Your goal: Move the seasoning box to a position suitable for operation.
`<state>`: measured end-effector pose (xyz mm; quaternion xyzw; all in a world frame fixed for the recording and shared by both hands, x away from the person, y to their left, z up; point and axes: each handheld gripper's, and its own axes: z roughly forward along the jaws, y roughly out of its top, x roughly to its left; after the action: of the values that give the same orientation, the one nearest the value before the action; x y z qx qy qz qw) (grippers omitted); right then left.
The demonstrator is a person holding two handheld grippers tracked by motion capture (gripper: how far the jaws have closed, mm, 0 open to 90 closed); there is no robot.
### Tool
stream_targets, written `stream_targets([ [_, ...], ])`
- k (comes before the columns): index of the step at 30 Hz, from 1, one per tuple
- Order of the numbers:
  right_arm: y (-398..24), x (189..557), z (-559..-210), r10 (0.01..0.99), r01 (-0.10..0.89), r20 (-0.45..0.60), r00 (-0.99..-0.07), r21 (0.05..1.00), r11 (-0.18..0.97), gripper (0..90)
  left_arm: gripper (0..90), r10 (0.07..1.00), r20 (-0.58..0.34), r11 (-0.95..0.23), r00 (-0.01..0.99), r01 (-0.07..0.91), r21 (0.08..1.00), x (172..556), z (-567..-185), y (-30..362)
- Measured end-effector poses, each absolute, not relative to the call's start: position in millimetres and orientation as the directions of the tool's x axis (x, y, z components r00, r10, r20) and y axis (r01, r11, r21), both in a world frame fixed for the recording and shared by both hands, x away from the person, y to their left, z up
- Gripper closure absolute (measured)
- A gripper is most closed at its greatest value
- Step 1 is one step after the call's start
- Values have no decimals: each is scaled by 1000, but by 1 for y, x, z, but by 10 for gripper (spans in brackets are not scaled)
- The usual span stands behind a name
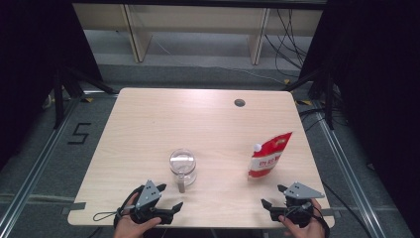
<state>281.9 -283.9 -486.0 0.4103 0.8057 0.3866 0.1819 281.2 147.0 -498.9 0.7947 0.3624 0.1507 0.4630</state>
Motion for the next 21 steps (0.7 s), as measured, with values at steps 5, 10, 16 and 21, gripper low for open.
stream_targets([
  [5,-285,282,-487,804,515,14,-594,775,366,197,172,715,-85,-315,694,429,846,282,-499,147],
  [10,-284,282,-488,821,536,47,-568,778,327,169,172,723,-81,-316,687,432,845,281,-497,148],
  [16,-285,282,-487,817,518,12,-577,778,355,210,169,723,-104,-294,683,440,849,283,-497,148],
  [21,-285,282,-486,822,523,10,-570,776,353,213,212,744,-99,-283,661,445,850,284,-495,146],
])
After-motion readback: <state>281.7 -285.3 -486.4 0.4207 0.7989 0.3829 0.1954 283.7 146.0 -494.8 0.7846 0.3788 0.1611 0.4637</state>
